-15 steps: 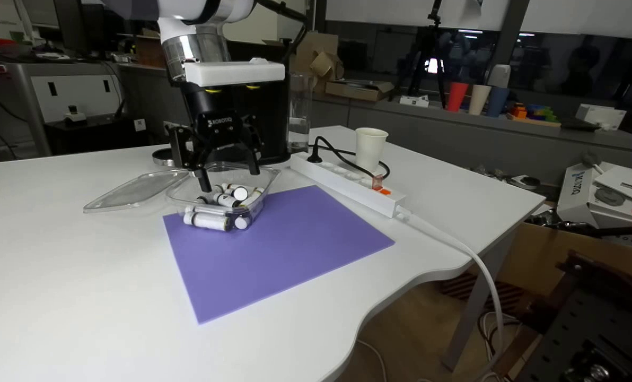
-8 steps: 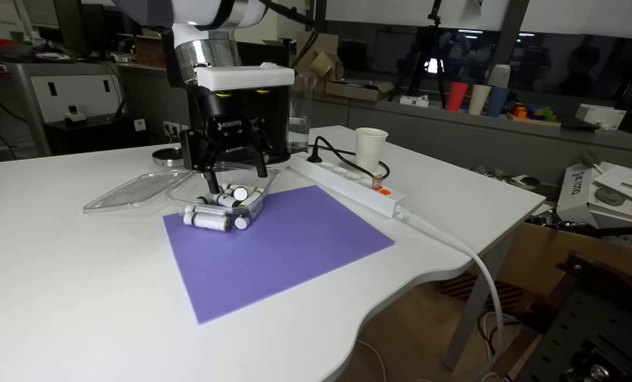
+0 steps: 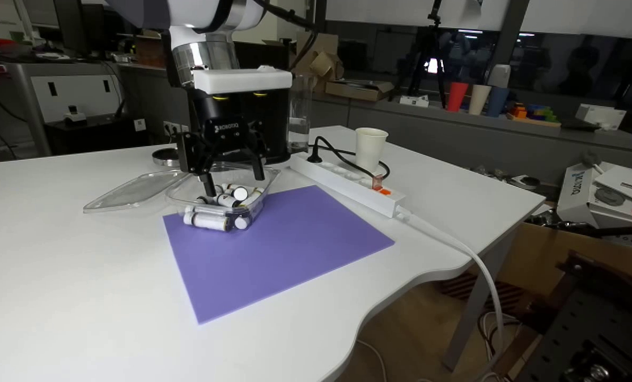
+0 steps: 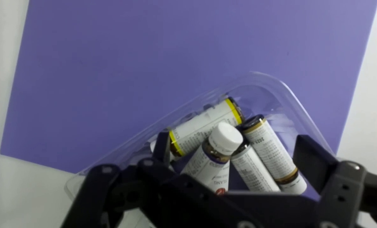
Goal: Take out an object from the box and place it on the purple mat
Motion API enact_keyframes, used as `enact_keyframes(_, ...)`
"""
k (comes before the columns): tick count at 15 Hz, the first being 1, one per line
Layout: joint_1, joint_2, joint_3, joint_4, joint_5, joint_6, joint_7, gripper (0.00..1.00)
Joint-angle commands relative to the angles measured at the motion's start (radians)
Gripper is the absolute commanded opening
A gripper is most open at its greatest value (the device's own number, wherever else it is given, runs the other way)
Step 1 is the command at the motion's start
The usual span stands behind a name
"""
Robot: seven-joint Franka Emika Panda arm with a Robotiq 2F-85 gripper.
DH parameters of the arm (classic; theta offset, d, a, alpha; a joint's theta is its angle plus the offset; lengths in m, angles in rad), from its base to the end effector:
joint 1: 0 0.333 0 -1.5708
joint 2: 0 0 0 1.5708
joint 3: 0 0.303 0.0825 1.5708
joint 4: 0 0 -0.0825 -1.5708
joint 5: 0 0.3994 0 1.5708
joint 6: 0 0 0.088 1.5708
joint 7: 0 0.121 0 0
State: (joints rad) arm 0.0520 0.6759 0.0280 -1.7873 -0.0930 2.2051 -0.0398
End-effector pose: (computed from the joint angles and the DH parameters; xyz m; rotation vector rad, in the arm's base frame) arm 0.6215 0.0455 0.1193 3.0496 0.2763 -0.3945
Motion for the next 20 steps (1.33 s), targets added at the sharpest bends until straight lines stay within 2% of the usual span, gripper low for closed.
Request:
enact_keyframes(1,-0.003,0.004,-0.002,-0.006,0.012,-0.003,0.008,1.00)
enact_keyframes(2,-0.003,0.010,-0.002,-0.003,0.012,-0.004,0.009,0.75)
enact_keyframes(3,-0.004,0.013,-0.001,-0.002,0.013,-0.003,0.008,0.75)
enact_keyframes(4,-0.003,0.017,-0.002,-0.002,0.013,-0.001,0.008,0.68)
enact_keyframes(5,-0.003,0.020,-0.001,-0.002,0.013,-0.001,0.008,0.59)
enact_keyframes(13,-0.006,0.019,-0.011,0.008,0.013,0.005,0.011,0.06)
enact_keyframes(14,-0.006,0.017,-0.011,0.008,0.013,0.006,0.011,0.02)
enact_keyframes(16,-0.004,0.013,-0.012,0.003,0.012,0.010,0.011,0.05)
enact_keyframes(18,-0.001,0.004,-0.016,-0.004,0.005,0.022,0.013,0.00)
enact_keyframes(20,0.004,-0.011,-0.020,-0.016,-0.004,0.041,0.015,0.02)
